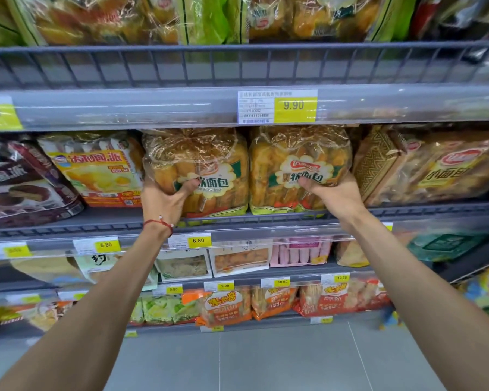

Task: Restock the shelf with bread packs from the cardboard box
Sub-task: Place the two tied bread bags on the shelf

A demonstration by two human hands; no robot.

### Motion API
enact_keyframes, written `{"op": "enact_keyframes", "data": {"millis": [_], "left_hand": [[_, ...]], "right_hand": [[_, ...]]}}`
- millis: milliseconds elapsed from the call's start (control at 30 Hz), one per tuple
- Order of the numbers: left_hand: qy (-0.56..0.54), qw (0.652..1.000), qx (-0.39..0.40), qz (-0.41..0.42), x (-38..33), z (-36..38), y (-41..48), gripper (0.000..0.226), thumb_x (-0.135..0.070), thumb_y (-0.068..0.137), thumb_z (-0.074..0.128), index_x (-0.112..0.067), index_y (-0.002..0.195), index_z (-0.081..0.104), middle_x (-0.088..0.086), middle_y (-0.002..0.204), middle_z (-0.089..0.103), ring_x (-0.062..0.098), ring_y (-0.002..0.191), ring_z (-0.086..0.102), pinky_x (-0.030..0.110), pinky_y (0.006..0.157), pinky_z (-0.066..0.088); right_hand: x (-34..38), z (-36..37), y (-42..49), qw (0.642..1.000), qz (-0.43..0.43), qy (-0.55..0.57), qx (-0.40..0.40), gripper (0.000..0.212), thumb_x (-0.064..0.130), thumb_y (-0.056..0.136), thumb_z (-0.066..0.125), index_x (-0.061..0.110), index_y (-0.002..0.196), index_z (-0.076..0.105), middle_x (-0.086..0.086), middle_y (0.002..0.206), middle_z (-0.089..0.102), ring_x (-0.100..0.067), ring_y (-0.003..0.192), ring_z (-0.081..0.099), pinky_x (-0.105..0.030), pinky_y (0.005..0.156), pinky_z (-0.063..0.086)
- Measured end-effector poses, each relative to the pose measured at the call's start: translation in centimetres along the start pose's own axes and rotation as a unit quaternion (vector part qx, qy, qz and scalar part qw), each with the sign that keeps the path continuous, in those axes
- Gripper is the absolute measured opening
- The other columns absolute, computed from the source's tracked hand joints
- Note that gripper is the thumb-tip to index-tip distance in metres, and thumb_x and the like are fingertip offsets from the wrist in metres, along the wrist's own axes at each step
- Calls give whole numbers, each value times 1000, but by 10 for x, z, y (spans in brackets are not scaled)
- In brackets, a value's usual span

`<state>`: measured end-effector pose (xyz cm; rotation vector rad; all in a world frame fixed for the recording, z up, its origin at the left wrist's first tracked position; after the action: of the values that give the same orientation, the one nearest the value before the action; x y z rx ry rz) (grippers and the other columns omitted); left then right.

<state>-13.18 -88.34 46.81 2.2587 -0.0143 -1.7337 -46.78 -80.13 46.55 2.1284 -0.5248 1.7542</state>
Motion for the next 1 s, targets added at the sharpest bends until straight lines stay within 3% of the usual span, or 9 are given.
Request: {"op": "enact_keyframes", "data": {"millis": [67, 167, 233, 333, 500, 633, 733, 800, 1000], "left_hand": [[-10, 1000, -3, -15, 5, 0, 3, 92, -43, 60, 87, -8, 135, 47, 3, 112, 67, 19, 106, 64, 23, 95, 49], [5, 1000, -24, -18, -1, -1, -2, 88, -52, 56, 86, -11, 125, 50, 4, 110, 66, 20, 103, 64, 31, 95, 52], [7, 999, -35, -29, -4, 0, -9, 76, -44, 62, 87, -17, 121, 47, 1, 109, 63, 16, 100, 61, 22, 92, 49], [4, 997, -59, -58, -9, -2, -21, 88, -46, 63, 86, -9, 132, 45, 2, 121, 56, 14, 111, 56, 16, 100, 43], [33, 977, -81, -192, -23, -7, -44, 109, -40, 66, 86, -6, 149, 24, 11, 144, 27, 24, 132, 39, 35, 114, 33], [-22, 963, -44, -263, -48, -7, -65, 106, -29, 69, 85, -6, 151, 22, 11, 150, 25, 24, 133, 42, 37, 114, 34], [-39, 949, -23, -313, -69, -18, -87, 81, -14, 83, 75, -8, 149, 29, 10, 149, 28, 24, 134, 40, 32, 112, 32], [-113, 925, 21, -363, -82, -29, -101, 55, -8, 87, 68, -12, 136, 44, 8, 138, 45, 25, 129, 47, 38, 110, 37], [-170, 888, 220, -366, -123, -80, -142, 31, -2, 91, 60, -7, 121, 60, 5, 105, 66, 18, 99, 62, 33, 89, 53]], "right_hand": [[0, 1, -1, 1000, 10, -1, -6, 71, 28, 74, 92, 20, 136, 58, 13, 116, 69, -1, 103, 65, -6, 81, 47], [2, 3, -8, 999, 32, 3, -25, 71, 28, 74, 93, 19, 135, 58, 13, 114, 69, 1, 99, 65, -3, 74, 45], [3, 2, -15, 997, 45, 5, -60, 75, 35, 71, 95, 17, 134, 59, 10, 115, 70, -9, 104, 66, -13, 84, 47], [2, 5, -30, 993, 55, -18, -99, 74, 39, 71, 94, 22, 131, 54, 12, 117, 65, -7, 107, 63, -24, 94, 46], [13, 24, -72, 979, 132, -48, -145, 103, 33, 80, 88, 11, 160, 27, -6, 160, 35, -26, 147, 38, -46, 122, 34], [34, 49, -113, 975, 191, 21, -107, 81, 22, 88, 82, 11, 155, 37, -2, 154, 43, -22, 141, 45, -35, 117, 37], [51, 59, -148, 974, 203, 45, -86, 46, 15, 93, 76, 12, 135, 57, -6, 129, 61, -19, 122, 58, -26, 101, 44], [62, 63, -175, 977, 188, 52, -83, 22, 10, 94, 71, 14, 115, 67, -8, 114, 70, -17, 109, 65, -17, 89, 47], [82, 81, -268, 972, 174, 75, -141, 15, -2, 92, 68, 6, 104, 73, -1, 93, 72, 5, 77, 65, -8, 74, 48]]}}
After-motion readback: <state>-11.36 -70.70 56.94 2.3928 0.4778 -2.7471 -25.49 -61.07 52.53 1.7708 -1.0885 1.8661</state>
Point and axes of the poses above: each hand's wrist, its own y-axis towards the middle knuckle, its own z-axis out of the palm, x = y × z, the point moved 3 cm from there along y, towards the middle knuckle
